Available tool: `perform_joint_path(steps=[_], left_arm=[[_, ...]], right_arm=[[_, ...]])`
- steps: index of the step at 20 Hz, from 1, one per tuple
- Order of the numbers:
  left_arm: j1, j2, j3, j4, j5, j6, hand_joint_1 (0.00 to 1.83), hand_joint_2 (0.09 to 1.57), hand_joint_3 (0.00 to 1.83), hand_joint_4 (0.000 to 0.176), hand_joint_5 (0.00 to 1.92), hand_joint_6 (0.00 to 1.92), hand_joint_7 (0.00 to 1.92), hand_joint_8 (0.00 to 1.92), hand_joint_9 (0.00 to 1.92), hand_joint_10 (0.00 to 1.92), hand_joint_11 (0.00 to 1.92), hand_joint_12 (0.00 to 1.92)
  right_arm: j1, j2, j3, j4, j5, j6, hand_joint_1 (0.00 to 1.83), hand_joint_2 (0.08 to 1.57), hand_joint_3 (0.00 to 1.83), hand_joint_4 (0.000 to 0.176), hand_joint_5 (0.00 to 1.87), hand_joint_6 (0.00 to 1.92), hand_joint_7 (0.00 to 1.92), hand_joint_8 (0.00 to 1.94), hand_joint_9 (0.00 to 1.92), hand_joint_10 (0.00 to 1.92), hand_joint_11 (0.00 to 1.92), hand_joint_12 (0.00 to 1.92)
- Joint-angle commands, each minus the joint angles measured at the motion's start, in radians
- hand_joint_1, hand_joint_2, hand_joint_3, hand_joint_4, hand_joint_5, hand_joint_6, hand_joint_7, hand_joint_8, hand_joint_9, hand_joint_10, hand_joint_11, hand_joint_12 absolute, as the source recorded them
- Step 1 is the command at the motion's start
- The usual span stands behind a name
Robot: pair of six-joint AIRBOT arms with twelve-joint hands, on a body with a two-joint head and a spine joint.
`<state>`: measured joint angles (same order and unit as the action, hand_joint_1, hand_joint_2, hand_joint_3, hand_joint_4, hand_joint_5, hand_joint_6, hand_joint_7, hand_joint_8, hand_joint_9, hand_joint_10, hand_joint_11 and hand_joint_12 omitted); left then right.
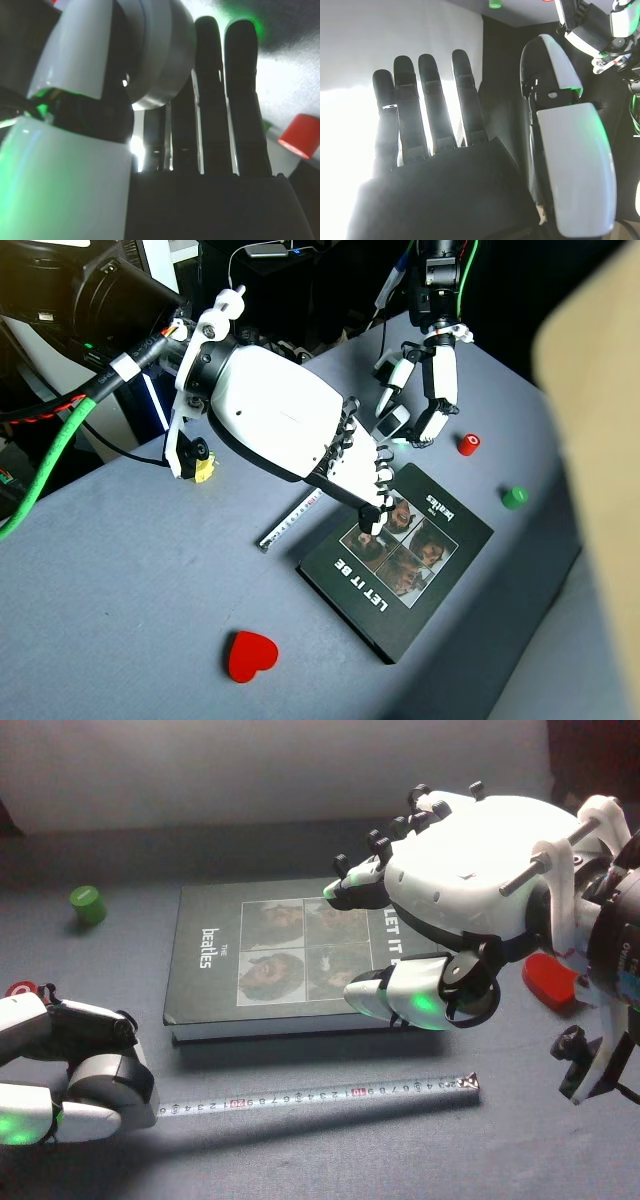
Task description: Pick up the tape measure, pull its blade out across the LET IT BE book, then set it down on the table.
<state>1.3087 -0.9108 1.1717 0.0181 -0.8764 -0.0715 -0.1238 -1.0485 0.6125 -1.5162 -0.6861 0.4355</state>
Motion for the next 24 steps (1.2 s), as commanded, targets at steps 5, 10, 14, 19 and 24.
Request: perform_joint_path(steps=[5,10,14,19,24], left_arm=[[-0.005,-0.005,0.007,-0.024,-0.112,-0.006,0.53,1.11,0.00,0.000,0.74,0.00,0.75,0.00,0.65,0.06,0.32,1.06],[-0.034,0.016,0.027,-0.021,-0.092,0.009,0.45,1.08,0.00,0.000,0.70,0.00,0.72,0.00,0.66,0.03,0.30,1.03],[-0.095,0.050,0.050,0.013,-0.039,0.028,0.44,1.08,0.00,0.000,0.70,0.00,0.73,0.00,0.65,0.03,0.29,1.02],[-0.164,0.069,0.057,0.010,-0.038,0.041,0.45,1.08,0.00,0.000,0.73,0.01,0.73,0.00,0.67,0.03,0.31,1.03],[-0.319,0.104,0.017,0.043,0.074,0.118,0.50,1.09,0.00,0.000,0.86,0.01,0.83,0.26,0.62,0.75,0.43,1.39]], right_arm=[[0.007,0.004,-0.009,-0.070,-0.003,0.006,0.34,1.20,0.01,0.085,0.40,0.00,0.40,0.01,0.42,0.02,0.02,0.99],[0.007,0.005,-0.012,-0.070,-0.002,0.006,0.34,1.20,0.00,0.085,0.41,0.00,0.41,0.00,0.40,0.00,0.01,0.99],[0.007,0.006,-0.017,-0.073,-0.002,0.006,0.33,1.20,0.00,0.085,0.42,0.01,0.40,0.00,0.39,0.00,0.00,0.99],[0.006,0.007,-0.018,-0.074,-0.002,0.006,0.33,1.20,0.00,0.085,0.42,0.00,0.41,0.00,0.39,0.00,0.00,0.94],[0.004,0.007,-0.023,-0.074,-0.002,0.007,0.40,1.18,0.00,0.000,0.75,0.05,0.73,0.04,0.72,0.09,0.31,1.14]])
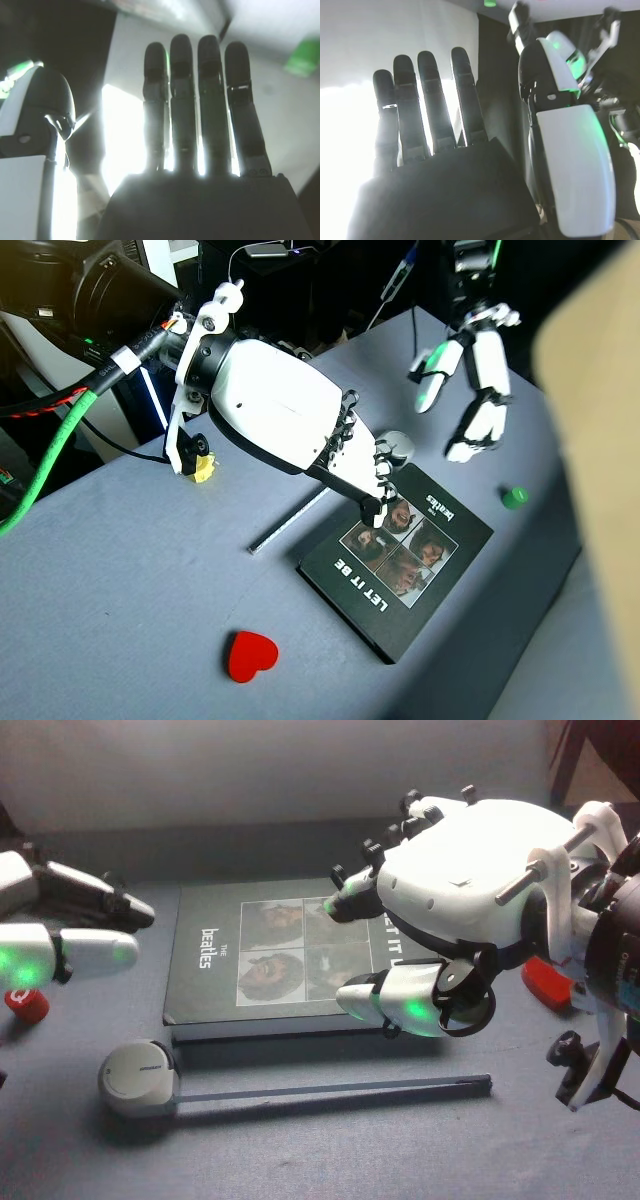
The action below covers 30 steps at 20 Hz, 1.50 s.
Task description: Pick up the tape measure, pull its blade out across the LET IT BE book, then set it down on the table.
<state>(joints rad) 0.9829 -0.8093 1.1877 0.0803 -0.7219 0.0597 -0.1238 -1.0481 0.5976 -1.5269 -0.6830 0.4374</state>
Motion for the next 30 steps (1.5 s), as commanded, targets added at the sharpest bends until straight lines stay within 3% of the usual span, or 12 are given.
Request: perform_joint_path(steps=[1,2,3,8,9,10,11,14,19,21,25,30], left_arm=[[-0.030,0.008,-0.010,-0.019,-0.053,0.022,0.54,1.10,0.00,0.000,0.93,0.11,0.53,1.23,0.49,1.51,0.56,1.68],[-0.075,0.012,-0.022,-0.016,-0.013,0.066,0.62,1.09,0.00,0.000,0.65,1.33,0.50,1.78,0.62,1.84,0.81,1.87],[-0.130,0.014,-0.031,-0.012,0.030,0.122,0.71,1.09,0.00,0.000,0.60,1.80,0.64,1.89,0.84,1.90,1.02,1.91],[-0.467,-0.001,-0.082,-0.010,0.392,0.516,1.11,1.16,0.01,0.000,1.10,1.92,1.36,1.92,1.56,1.92,1.66,1.92],[-0.525,-0.009,-0.094,-0.002,0.454,0.601,1.04,1.20,0.02,0.000,1.18,1.92,1.45,1.92,1.60,1.92,1.70,1.92],[-0.586,-0.020,-0.111,0.001,0.508,0.722,0.96,1.23,0.01,0.000,1.26,1.92,1.50,1.92,1.62,1.92,1.72,1.92],[-0.649,-0.031,-0.128,0.001,0.570,0.836,0.85,1.25,0.00,0.136,1.33,1.92,1.52,1.92,1.62,1.92,1.71,1.92],[-0.792,-0.069,-0.156,0.001,0.789,1.057,0.66,1.29,0.00,0.176,1.30,1.92,1.49,1.92,1.59,1.92,1.71,1.92],[-0.864,-0.121,-0.208,0.559,1.018,0.394,0.81,1.22,0.00,0.176,1.20,1.92,1.43,1.92,1.54,1.92,1.69,1.92],[-0.870,-0.121,-0.230,0.670,1.089,0.271,0.85,1.20,0.00,0.176,1.20,1.92,1.42,1.92,1.53,1.92,1.68,1.92],[-0.844,-0.119,-0.387,1.118,1.343,-0.375,0.84,1.16,0.00,0.173,1.27,1.92,1.43,1.92,1.55,1.92,1.71,1.92],[-0.801,-0.143,-0.603,1.257,1.711,-0.620,0.79,1.20,0.01,0.160,1.29,1.92,1.42,1.92,1.54,1.92,1.73,1.92]], right_arm=[[0.004,0.006,-0.008,-0.064,-0.004,0.006,0.49,1.15,0.00,0.000,0.90,0.16,0.89,0.20,0.76,0.71,0.56,1.43],[0.003,0.006,-0.009,-0.064,-0.004,0.006,0.62,1.15,0.00,0.000,0.80,0.90,0.82,1.14,0.93,1.57,0.89,1.82],[0.003,0.006,-0.009,-0.064,-0.004,0.007,0.74,1.14,0.00,0.000,0.72,1.57,0.82,1.78,1.14,1.85,1.20,1.90],[0.000,0.007,-0.009,-0.064,-0.004,0.007,0.89,1.20,0.01,0.000,1.21,1.92,1.41,1.94,1.63,1.92,1.83,1.92],[0.000,0.007,-0.009,-0.064,-0.004,0.007,0.84,1.27,0.00,0.129,1.28,1.92,1.43,1.94,1.65,1.92,1.83,1.92],[0.001,0.007,-0.009,-0.064,-0.004,0.007,0.85,1.29,0.00,0.167,1.29,1.92,1.43,1.94,1.65,1.92,1.84,1.92],[0.001,0.007,-0.009,-0.064,-0.004,0.007,0.89,1.30,0.00,0.174,1.24,1.92,1.43,1.94,1.66,1.92,1.84,1.92],[0.001,0.007,-0.009,-0.065,-0.004,0.007,0.98,1.29,0.00,0.176,1.21,1.92,1.42,1.94,1.66,1.92,1.85,1.92],[0.000,0.007,-0.009,-0.066,-0.006,0.007,0.96,1.29,0.00,0.176,1.20,1.92,1.40,1.94,1.69,1.92,1.90,1.92],[0.000,0.007,-0.009,-0.066,-0.008,0.009,0.97,1.29,0.00,0.176,1.21,1.92,1.41,1.94,1.70,1.92,1.92,1.92],[-0.003,0.007,-0.009,-0.066,-0.020,0.021,1.05,1.21,0.00,0.176,1.25,1.92,1.48,1.94,1.81,1.92,1.92,1.92],[-0.005,0.007,-0.009,-0.066,-0.020,0.021,1.11,1.16,0.00,0.176,1.35,1.92,1.57,1.94,1.90,1.92,1.92,1.92]])
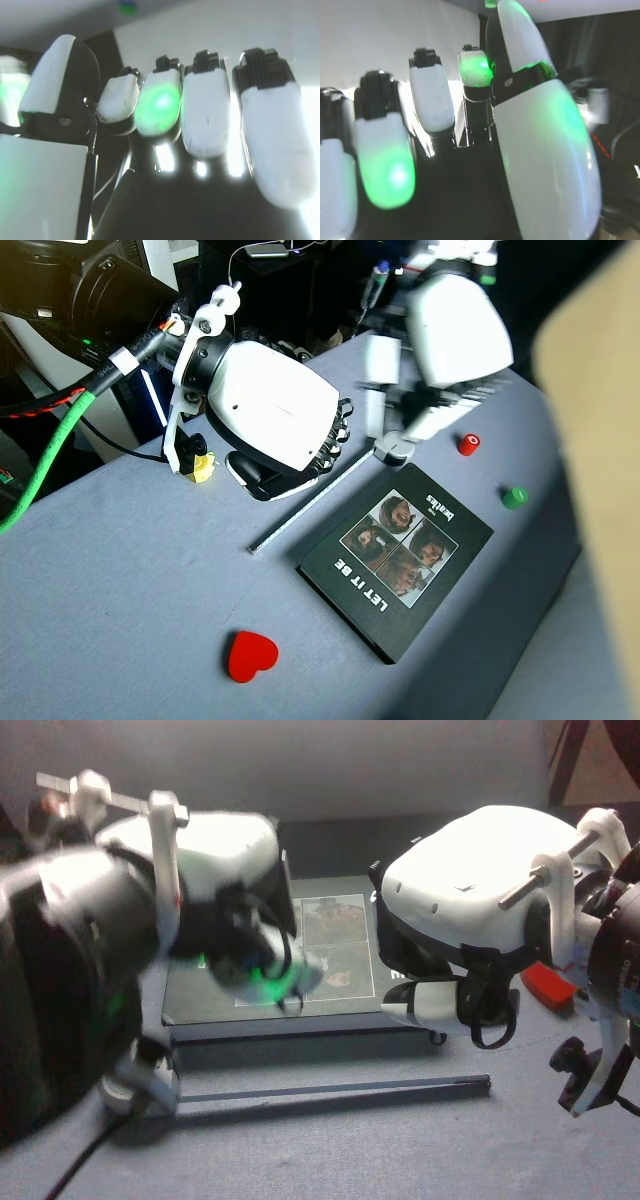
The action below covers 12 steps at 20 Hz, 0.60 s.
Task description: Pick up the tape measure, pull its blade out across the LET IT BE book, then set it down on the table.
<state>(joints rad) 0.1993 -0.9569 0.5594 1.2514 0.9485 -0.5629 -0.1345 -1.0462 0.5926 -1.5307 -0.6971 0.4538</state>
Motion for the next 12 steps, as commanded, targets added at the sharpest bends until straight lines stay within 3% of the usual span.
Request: perform_joint_path(steps=[1,5,8,10,11,12], left_arm=[[0.000,-0.001,-0.003,0.125,0.083,-0.017,0.70,1.20,0.00,0.160,1.25,1.92,1.34,1.92,1.45,1.92,1.67,1.92],[0.027,-0.013,-0.001,0.188,0.100,-0.037,0.69,1.22,0.00,0.163,1.20,1.92,1.25,1.92,1.31,1.92,1.49,1.92],[0.031,-0.022,0.009,0.209,0.106,-0.037,0.69,1.22,0.00,0.161,1.19,1.92,1.25,1.92,1.31,1.92,1.48,1.92],[0.042,-0.026,0.008,0.209,0.105,-0.040,0.69,1.22,0.00,0.159,1.18,1.92,1.23,1.92,1.25,1.92,1.38,1.92],[0.046,-0.027,0.007,0.211,0.105,-0.053,0.70,1.25,0.01,0.155,1.16,1.92,1.17,1.92,1.12,1.92,1.25,1.92],[0.048,-0.028,0.005,0.218,0.105,-0.066,0.70,1.26,0.01,0.152,1.16,1.92,1.18,1.92,1.15,1.92,1.30,1.92]], right_arm=[[0.006,0.005,-0.004,-0.062,-0.006,0.005,1.10,1.18,0.00,0.176,1.41,1.92,1.63,1.94,1.92,1.92,1.92,1.92],[0.004,0.005,-0.004,-0.063,-0.007,0.009,1.05,1.14,0.00,0.176,1.42,1.92,1.53,1.94,1.81,1.92,1.92,1.92],[0.003,0.005,-0.004,-0.064,-0.007,0.009,1.04,1.13,0.00,0.176,1.36,1.92,1.50,1.94,1.78,1.92,1.92,1.92],[0.003,0.005,-0.004,-0.065,-0.007,0.009,1.04,1.13,0.00,0.176,1.34,1.92,1.48,1.94,1.78,1.92,1.92,1.92],[0.002,0.005,-0.004,-0.066,-0.007,0.009,1.03,1.14,0.00,0.176,1.33,1.92,1.45,1.94,1.78,1.92,1.92,1.92],[0.002,0.005,-0.004,-0.067,-0.007,0.009,1.03,1.14,0.00,0.176,1.32,1.92,1.43,1.94,1.76,1.92,1.92,1.92]])
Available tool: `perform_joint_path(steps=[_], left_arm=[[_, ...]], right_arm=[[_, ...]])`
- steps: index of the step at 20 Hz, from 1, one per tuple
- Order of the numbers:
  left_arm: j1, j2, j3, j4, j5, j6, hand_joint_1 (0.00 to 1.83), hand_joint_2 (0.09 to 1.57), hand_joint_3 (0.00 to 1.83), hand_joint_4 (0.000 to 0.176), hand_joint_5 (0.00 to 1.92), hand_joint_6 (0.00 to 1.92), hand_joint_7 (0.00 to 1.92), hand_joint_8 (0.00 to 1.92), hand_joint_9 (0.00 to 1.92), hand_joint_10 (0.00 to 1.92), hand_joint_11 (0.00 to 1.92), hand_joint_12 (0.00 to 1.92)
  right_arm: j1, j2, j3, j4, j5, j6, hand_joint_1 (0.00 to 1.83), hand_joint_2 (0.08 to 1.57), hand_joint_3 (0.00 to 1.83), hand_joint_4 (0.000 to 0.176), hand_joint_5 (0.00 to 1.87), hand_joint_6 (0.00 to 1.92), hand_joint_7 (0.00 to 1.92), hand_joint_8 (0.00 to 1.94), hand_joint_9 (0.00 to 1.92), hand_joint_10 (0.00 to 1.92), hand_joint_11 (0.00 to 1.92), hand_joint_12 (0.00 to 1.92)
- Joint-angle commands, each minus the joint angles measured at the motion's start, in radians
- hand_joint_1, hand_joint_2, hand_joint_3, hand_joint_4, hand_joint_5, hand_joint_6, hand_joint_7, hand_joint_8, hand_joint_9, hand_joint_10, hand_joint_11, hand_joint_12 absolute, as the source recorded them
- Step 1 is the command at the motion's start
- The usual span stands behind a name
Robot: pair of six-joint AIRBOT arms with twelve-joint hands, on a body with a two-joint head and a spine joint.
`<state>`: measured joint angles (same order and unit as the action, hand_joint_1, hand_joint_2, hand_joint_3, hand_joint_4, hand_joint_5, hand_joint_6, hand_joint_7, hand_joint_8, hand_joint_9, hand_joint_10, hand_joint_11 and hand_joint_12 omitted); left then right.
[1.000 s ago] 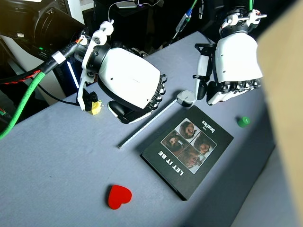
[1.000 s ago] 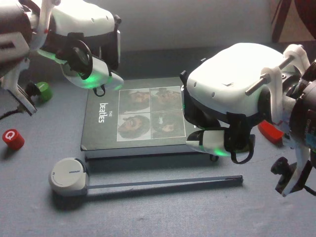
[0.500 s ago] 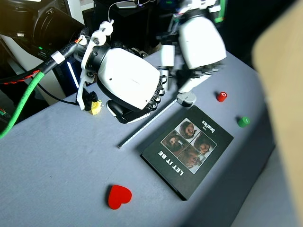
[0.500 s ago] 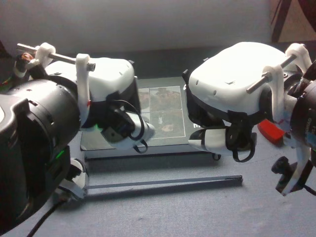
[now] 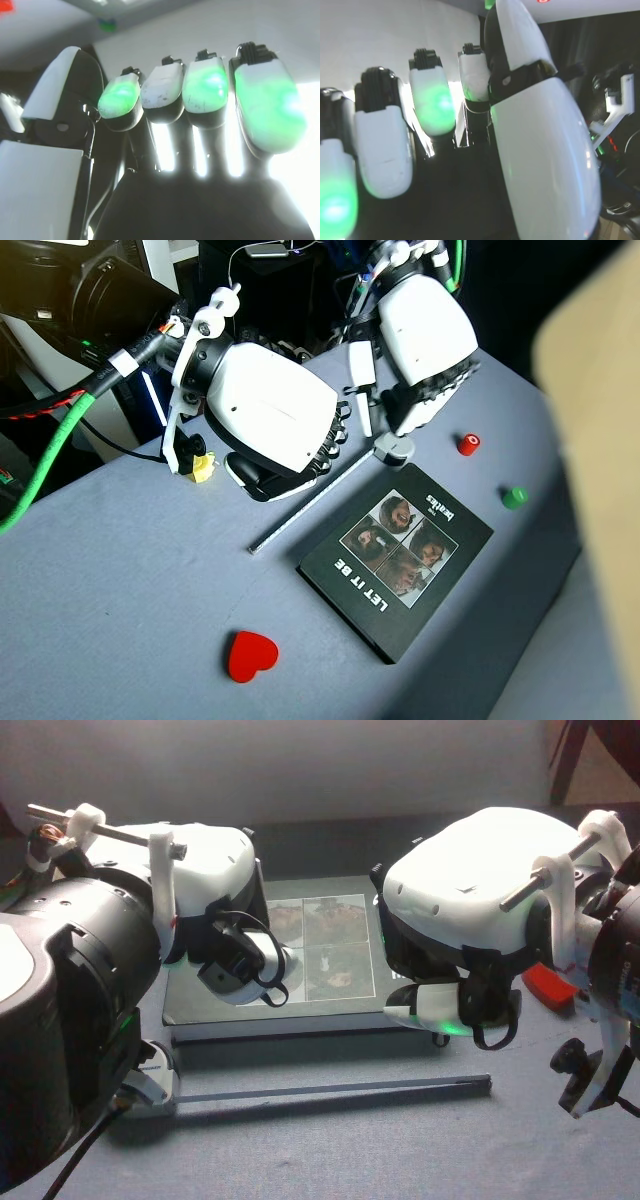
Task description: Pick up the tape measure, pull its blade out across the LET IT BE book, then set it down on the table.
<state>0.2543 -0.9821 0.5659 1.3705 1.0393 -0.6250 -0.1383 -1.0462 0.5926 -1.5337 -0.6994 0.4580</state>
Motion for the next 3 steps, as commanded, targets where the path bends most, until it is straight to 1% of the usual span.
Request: perform_joint_path(steps=[1,2,3], left_arm=[[-0.006,-0.003,-0.005,0.102,0.014,-0.005,0.70,1.27,0.01,0.150,1.15,1.92,1.19,1.92,1.19,1.92,1.37,1.92],[-0.007,-0.003,-0.007,0.105,0.014,-0.005,0.69,1.28,0.01,0.149,1.14,1.92,1.19,1.92,1.21,1.92,1.41,1.92],[-0.007,-0.004,-0.009,0.106,0.012,-0.005,0.67,1.28,0.00,0.149,1.13,1.92,1.20,1.92,1.23,1.92,1.42,1.92]], right_arm=[[0.005,0.005,-0.004,-0.065,-0.004,0.005,1.03,1.13,0.00,0.176,1.31,1.92,1.43,1.94,1.76,1.92,1.92,1.92],[0.004,0.005,-0.004,-0.065,-0.004,0.005,1.02,1.12,0.00,0.176,1.30,1.92,1.43,1.94,1.76,1.92,1.92,1.92],[0.003,0.004,-0.004,-0.065,-0.004,0.005,1.01,1.11,0.00,0.176,1.29,1.92,1.43,1.94,1.75,1.92,1.92,1.92]])
